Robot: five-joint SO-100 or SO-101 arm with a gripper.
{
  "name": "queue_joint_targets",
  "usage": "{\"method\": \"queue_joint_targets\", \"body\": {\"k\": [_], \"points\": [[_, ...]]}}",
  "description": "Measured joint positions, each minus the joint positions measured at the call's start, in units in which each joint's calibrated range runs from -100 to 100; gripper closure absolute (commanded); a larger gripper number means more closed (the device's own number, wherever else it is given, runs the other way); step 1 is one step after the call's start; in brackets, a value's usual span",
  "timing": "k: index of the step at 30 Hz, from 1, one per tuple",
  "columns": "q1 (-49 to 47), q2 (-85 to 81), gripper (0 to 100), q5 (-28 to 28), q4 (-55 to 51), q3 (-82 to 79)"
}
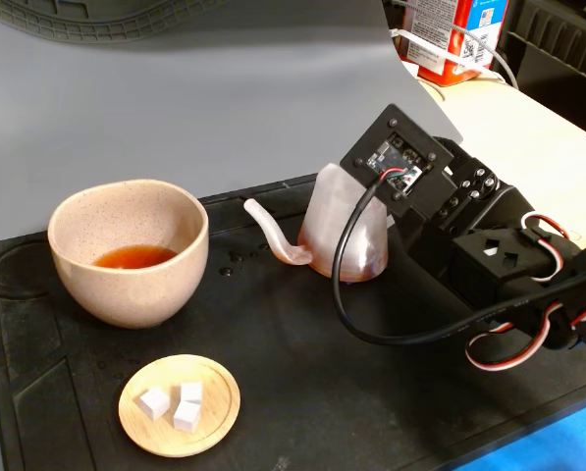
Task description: Pick up a kettle and pour liquid into a cup.
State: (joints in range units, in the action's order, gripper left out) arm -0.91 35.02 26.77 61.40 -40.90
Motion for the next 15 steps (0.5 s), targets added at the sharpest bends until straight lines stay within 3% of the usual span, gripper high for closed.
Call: {"method": "queue_joint_targets", "body": {"k": [15], "points": [[-0.76, -0.09, 84, 0.05, 0.35, -2.24]]}}
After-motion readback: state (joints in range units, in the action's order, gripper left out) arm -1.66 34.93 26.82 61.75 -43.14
